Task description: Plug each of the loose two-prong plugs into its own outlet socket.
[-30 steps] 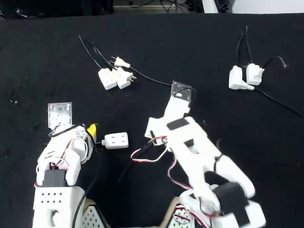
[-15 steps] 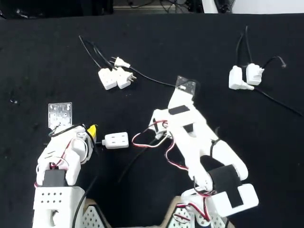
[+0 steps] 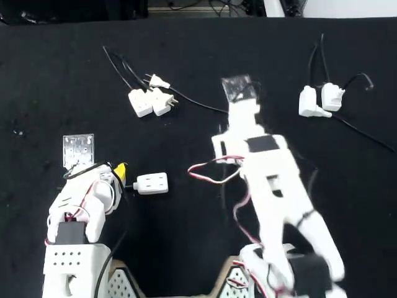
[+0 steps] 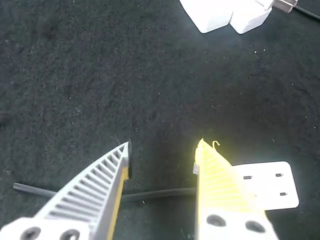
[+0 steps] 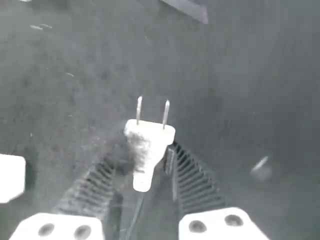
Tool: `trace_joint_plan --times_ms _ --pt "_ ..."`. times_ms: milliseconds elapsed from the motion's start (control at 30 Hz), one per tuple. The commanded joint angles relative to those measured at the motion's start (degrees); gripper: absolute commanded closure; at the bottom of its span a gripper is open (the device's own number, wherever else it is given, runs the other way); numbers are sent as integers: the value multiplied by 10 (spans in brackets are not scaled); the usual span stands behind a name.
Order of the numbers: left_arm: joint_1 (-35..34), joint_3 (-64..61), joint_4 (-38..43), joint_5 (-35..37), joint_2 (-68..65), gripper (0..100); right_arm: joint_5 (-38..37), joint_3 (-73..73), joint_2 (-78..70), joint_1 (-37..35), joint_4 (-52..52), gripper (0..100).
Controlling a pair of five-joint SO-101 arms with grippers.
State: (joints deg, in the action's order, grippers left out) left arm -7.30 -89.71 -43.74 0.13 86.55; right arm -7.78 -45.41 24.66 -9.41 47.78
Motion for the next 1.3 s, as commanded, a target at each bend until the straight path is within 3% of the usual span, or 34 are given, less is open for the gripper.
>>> trace_joint_plan --times_ms 0,133,267,433,533,733,867,967,1267 --pt "-2 11 0 3 8 784 -85 74 85 11 32 988" --pt "-3 11 0 3 8 784 -154 189 77 5 173 987" --pt "-3 11 0 3 8 784 -294 261 3 -25 265 987" --pt "-7 11 0 3 8 784 -396 198 -65 -50 280 988" --pt "-7 11 0 3 8 784 -427 95 -51 -50 201 988" --pt "-7 10 0 3 8 784 -432 -107 15 -49 19 983" --pt "-4 10 0 3 8 784 -400 -125 13 -48 35 854" --pt "-6 9 0 3 8 784 -433 -127 0 -47 53 753" --pt "-7 8 0 2 8 784 -440 -129 -47 -46 18 789"
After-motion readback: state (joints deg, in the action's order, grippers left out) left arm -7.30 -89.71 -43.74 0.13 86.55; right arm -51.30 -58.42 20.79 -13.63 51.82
